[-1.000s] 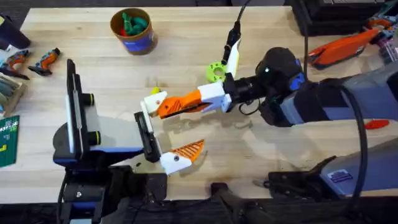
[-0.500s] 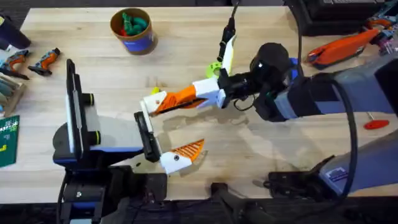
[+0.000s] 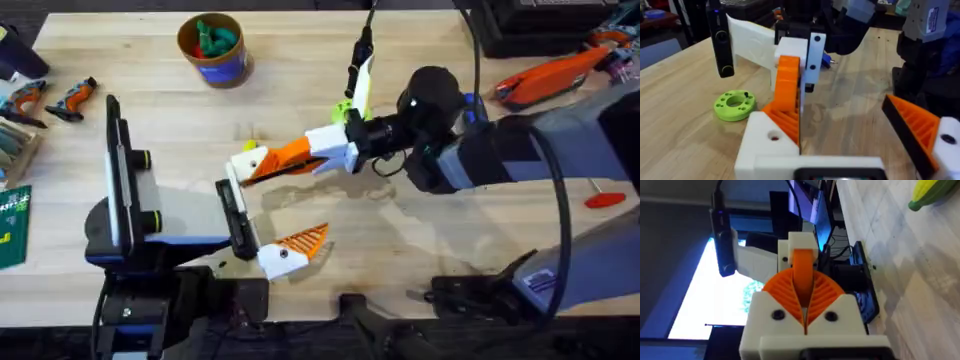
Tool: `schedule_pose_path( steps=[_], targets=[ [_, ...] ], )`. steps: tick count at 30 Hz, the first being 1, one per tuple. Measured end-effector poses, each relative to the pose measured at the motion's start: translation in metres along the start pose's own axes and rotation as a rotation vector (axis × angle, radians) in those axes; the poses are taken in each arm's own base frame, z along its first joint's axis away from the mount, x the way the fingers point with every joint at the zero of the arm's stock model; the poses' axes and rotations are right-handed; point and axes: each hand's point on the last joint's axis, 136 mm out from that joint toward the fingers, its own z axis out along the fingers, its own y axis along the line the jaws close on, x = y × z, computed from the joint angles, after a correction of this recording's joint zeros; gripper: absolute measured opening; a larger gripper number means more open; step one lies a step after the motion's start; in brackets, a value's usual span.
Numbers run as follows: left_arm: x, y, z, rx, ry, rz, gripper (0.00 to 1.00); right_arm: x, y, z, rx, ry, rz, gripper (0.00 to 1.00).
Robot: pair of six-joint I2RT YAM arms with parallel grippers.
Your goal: Pick up the gripper from the table and insert it into the empty holder that is missing its gripper. Then pick up a screw, insert it into the mounting hole, and use the screwdriver to tighten it. Finally, clean up the table by picking up the vegetable and placing it into the bucket.
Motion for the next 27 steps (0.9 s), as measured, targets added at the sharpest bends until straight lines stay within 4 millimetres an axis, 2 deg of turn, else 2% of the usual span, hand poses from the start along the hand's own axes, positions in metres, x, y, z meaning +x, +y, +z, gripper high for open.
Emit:
schedule_pose_path(
  steps=[20,21,25,27],
  targets=[
    [0.0000,0.0008,0.0000,-0.004,0.000,0.000,0.986,-0.0025,-0.0005,0.0035,0.007,0.006,0.023,0.026],
    [0.0000,0.0008,0.0000,-0.005,0.000,0.001,0.986,-0.0025,-0.0008,0.0036,0.007,0.005,0.027,0.137],
    [0.0000,-0.0010,0.0001,0.005,0.000,0.001,0.986,-0.0056,-0.0036,0.0049,0.015,-0.016,0.039,0.715],
    [0.0000,-0.0013,0.0001,0.008,0.000,0.001,0.986,-0.0075,-0.0037,0.0049,0.016,-0.027,0.034,0.787]
  ],
)
